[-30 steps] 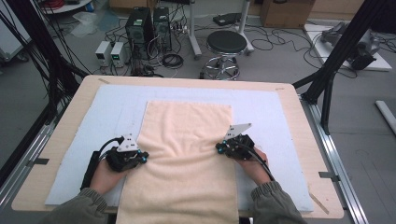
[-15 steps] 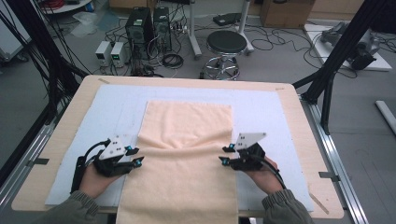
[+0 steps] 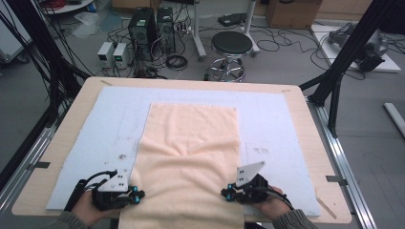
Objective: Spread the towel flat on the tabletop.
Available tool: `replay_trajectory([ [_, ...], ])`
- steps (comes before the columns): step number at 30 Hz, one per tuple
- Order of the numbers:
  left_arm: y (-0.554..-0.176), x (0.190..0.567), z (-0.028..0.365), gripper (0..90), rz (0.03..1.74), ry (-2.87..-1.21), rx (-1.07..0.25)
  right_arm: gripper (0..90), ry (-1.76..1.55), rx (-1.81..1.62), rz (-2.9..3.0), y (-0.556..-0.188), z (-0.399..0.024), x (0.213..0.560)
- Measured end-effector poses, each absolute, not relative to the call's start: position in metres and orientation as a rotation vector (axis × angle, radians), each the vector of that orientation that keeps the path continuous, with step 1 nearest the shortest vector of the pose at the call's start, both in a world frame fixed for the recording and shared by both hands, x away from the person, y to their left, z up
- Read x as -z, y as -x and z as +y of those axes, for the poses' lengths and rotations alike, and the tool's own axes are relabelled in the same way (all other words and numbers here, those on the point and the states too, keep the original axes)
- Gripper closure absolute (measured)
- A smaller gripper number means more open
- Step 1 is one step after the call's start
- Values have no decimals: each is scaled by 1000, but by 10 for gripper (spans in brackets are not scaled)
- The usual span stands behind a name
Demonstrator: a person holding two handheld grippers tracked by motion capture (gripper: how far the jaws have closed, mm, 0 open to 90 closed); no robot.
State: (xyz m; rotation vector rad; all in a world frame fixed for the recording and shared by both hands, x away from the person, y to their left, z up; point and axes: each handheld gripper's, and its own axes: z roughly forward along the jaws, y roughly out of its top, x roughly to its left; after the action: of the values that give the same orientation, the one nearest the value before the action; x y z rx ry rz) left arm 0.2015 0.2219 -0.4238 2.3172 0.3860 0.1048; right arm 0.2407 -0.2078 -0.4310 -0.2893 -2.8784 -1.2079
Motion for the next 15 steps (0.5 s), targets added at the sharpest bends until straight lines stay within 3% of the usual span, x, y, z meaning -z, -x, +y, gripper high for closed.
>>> replay_trajectory([
  [4, -188, 400, 227, 830, 342, -2254, -94, 761, 225, 1334, -2833, -217, -213, 407],
  [6, -190, 394, 225, 756, 326, -2249, -142, 703, 221, 1334, -2887, -218, -211, 402],
  [9, -200, 399, 218, 668, 339, -2230, -206, 666, 297, 1345, -2910, -234, -210, 405],
  [15, -231, 414, 214, 603, 434, -2191, -263, 598, 461, 1364, -2930, -266, -213, 417],
])
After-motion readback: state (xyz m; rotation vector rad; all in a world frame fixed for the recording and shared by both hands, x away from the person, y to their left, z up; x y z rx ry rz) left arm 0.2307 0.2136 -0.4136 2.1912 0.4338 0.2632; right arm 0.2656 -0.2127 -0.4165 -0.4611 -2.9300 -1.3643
